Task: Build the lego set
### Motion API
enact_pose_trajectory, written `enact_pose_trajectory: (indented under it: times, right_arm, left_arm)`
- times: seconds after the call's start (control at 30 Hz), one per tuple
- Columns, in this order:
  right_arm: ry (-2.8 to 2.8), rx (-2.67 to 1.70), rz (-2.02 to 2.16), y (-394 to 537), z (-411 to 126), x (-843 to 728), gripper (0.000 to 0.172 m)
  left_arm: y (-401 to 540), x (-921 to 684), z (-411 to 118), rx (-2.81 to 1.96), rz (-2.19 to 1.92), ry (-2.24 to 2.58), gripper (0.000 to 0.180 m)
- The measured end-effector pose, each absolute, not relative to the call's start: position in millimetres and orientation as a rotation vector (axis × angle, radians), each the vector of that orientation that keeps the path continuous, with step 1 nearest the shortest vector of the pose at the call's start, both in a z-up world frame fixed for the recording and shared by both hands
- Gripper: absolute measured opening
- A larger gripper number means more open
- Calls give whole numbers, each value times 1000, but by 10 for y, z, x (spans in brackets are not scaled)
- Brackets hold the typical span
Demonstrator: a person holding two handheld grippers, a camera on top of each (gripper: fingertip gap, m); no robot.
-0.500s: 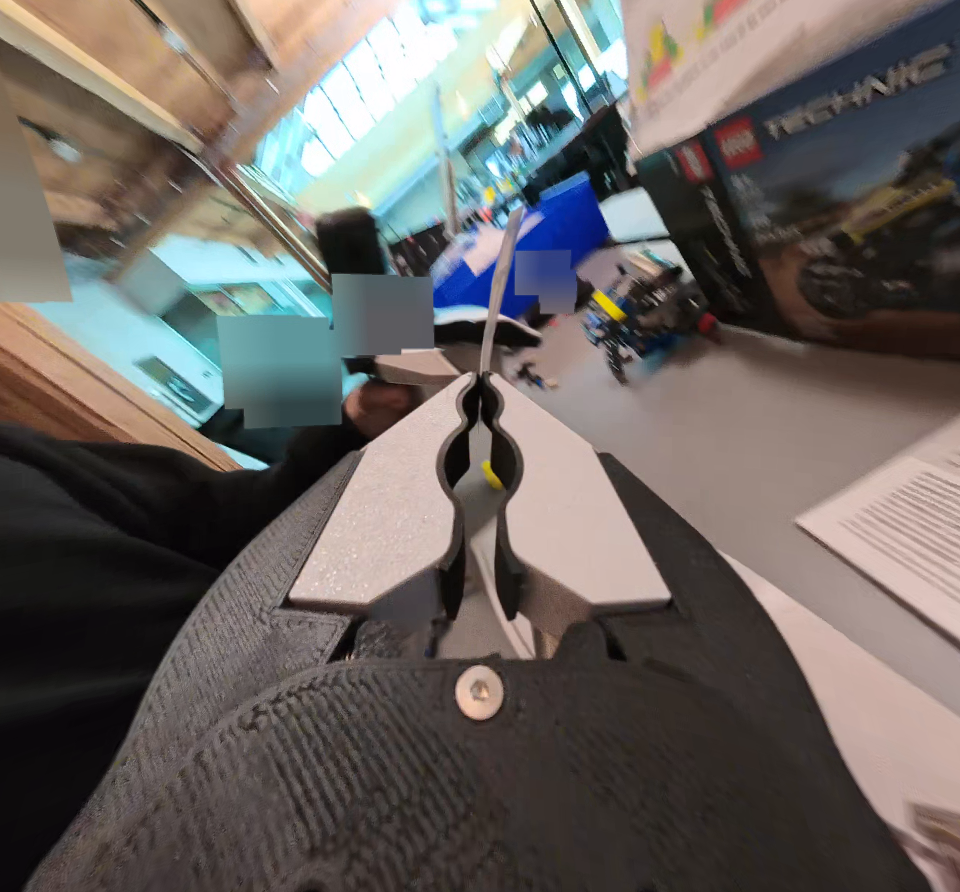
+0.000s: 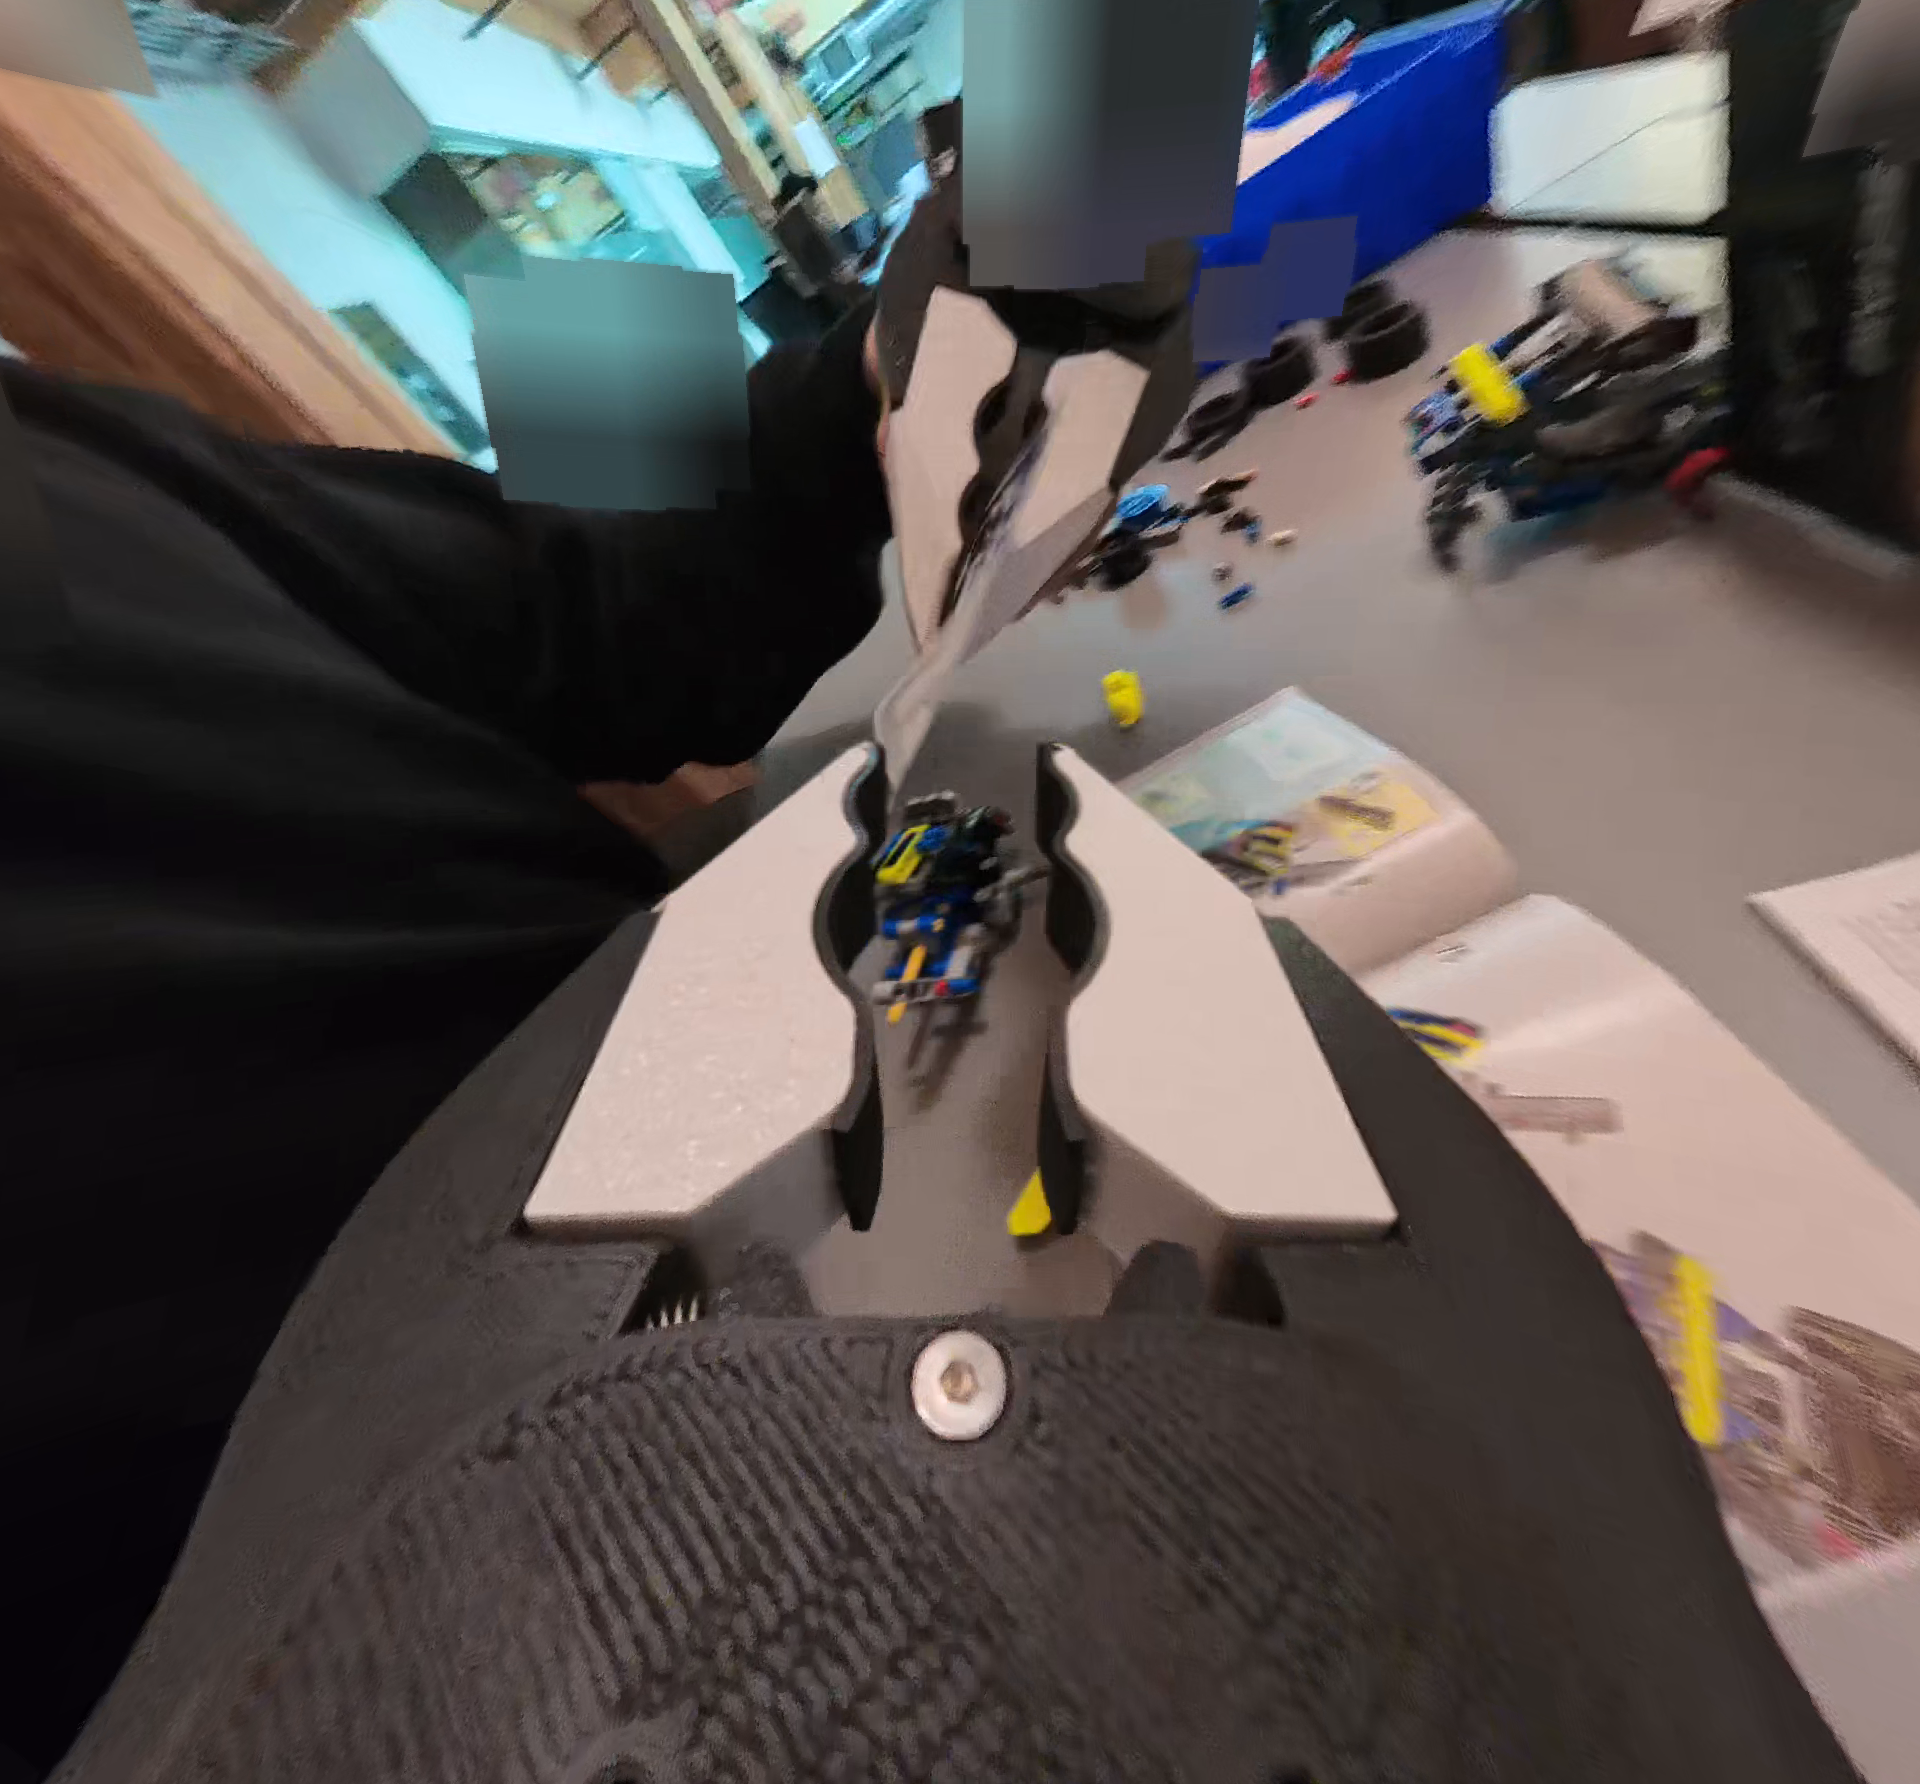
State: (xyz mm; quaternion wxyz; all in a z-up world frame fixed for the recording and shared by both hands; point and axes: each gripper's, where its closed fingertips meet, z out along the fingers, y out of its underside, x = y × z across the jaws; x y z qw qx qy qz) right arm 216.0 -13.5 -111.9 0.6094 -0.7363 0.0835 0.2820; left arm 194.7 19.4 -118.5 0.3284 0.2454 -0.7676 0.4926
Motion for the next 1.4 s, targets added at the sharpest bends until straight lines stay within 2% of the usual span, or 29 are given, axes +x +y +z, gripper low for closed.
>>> enact_pose_trajectory:
  times: [0.03, 0.13, 0.17, 0.33, 0.4, 0.5, 0.63, 0.73, 0.77, 1.0, 1.17, 1.3, 1.37, 1.4]
  right_arm:
    - [181, -1727, 706, -116, -1168, 2091, 21]
    - [122, -1776, 809, -84, -1269, 1895, 33]
    - [123, -1796, 816, -107, -1299, 1881, 32]
    - [263, -1853, 629, -227, -1352, 2180, 35]
    - [218, -1888, 642, -227, -1386, 2116, 47]
    - [274, -1913, 549, -188, -1482, 2269, 54]
    - [157, -1939, 667, -124, -1623, 2017, 40]
    - [106, -1904, 672, -83, -1616, 1933, 3]
    - [107, -1878, 664, -75, -1588, 1945, 0]
    - [159, -1703, 711, -117, -1431, 1995, 0]
    - [290, -1502, 810, -152, -1271, 2116, 0]
    - [261, -1545, 781, -171, -1307, 2127, 0]
    - [346, -1497, 685, -198, -1232, 2328, 29]
    - [392, -1489, 646, -223, -1237, 2415, 36]
  left_arm:
    - [187, 1894, -1226, 620, 1214, -2033, 0]
    - [181, 1836, -1376, 594, 1050, -2141, 0]
    - [194, 1841, -1432, 600, 1003, -2189, 0]
    - [216, 1848, -1525, 601, 862, -2303, 0]
    - [217, 1872, -1580, 590, 792, -2367, 0]
    - [147, 1861, -1521, 507, 781, -2373, 0]
    - [68, 1918, -1482, 477, 769, -2381, 0]
    - [40, 1938, -1491, 471, 747, -2387, 0]
    - [31, 1945, -1490, 471, 747, -2385, 0]
    - [-23, 2085, -1390, 539, 917, -2305, 0]
    - [-37, 2273, -1181, 563, 1248, -2300, 3]
    - [-18, 2243, -1148, 578, 1338, -2262, 0]
    - [-26, 2343, -1099, 713, 1451, -2208, 0]
    - [-27, 2438, -1039, 821, 1553, -2151, 0]
